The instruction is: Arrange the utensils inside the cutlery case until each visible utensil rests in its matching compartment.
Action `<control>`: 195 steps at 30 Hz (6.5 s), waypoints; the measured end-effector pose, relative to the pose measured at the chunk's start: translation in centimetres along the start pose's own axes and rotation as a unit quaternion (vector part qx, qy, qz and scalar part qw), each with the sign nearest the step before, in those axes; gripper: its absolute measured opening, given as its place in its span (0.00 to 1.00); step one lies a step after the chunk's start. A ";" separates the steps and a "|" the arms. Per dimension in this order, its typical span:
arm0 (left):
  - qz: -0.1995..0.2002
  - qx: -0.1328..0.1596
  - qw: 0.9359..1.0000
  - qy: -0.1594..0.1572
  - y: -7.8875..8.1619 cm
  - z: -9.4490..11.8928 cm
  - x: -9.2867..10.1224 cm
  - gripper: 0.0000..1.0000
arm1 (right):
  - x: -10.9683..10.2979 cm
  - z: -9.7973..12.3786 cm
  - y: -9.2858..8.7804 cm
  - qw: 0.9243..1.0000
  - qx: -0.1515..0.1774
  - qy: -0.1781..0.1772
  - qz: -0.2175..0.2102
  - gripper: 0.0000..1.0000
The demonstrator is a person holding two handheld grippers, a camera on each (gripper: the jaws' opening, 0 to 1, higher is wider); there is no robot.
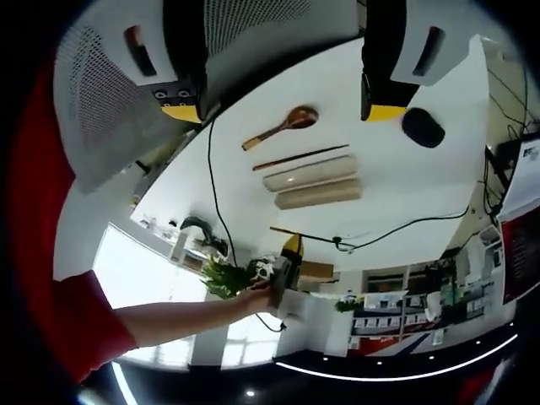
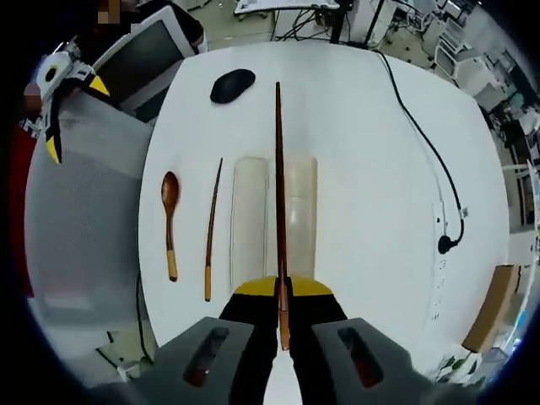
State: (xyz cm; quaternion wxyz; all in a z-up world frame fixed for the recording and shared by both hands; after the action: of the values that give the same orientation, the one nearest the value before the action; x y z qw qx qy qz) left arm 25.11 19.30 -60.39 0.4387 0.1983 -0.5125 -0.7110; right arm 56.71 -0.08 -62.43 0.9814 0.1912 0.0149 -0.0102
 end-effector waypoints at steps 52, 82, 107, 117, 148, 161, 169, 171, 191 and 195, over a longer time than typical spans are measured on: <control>-0.010 -0.019 1.000 0.003 -0.2 0.2 -0.2 0.76 | 3.0 -4.6 -1.0 0.999 -0.033 0.029 -0.023 0.00; -0.014 -0.026 1.000 0.005 -0.3 0.3 -0.2 0.72 | 2.6 -8.8 -3.3 0.996 -0.037 -0.009 -0.079 0.00; -0.024 -0.031 0.999 0.027 -0.5 0.2 -1.2 0.66 | 1.6 -11.4 -4.2 0.992 -0.052 -0.037 -0.110 0.00; -0.031 -0.036 0.999 0.025 -0.6 0.1 -1.1 0.66 | 2.3 -11.6 -4.3 0.991 -0.044 -0.052 -0.114 0.08; -0.025 -0.042 0.999 -0.003 -0.5 0.2 0.2 0.75 | 0.5 -6.1 -1.7 0.986 0.046 -0.102 -0.127 0.19; -0.027 -0.041 0.999 -0.008 -0.7 0.0 0.4 0.84 | -1.5 -3.4 -0.8 0.986 0.083 -0.124 -0.071 0.24; -0.030 -0.049 0.998 -0.010 -1.0 0.0 0.4 0.80 | -2.9 -1.8 -0.5 0.985 0.108 -0.132 -0.025 0.25; -0.036 -0.057 0.998 -0.011 -1.2 0.0 0.5 0.81 | -3.0 -1.6 -0.6 0.985 0.110 -0.131 -0.022 0.25; -0.037 -0.054 0.998 -0.004 -1.3 0.3 0.9 0.81 | -7.7 0.0 -0.6 0.983 0.133 -0.123 0.016 0.17; -0.035 -0.056 0.998 -0.003 -1.4 0.3 0.8 0.81 | -8.3 -0.5 -0.9 0.984 0.134 -0.118 0.007 0.16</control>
State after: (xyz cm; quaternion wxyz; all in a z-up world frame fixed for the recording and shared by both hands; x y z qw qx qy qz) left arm 23.87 18.94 -61.41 0.4223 0.1893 -0.4659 -0.7542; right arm 48.42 -0.64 -62.92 0.9418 0.3187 -0.1035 -0.0275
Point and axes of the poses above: the point that each gripper's makers call its tool centre point, and the gripper's own axes: z roughly backward along the fingers, x roughly to its right, y roughly out of its top, the point moved 7 cm from there along z, roughly backward along the fingers, and after that the axes turned 10 degrees about x, right-handed, at the moved point
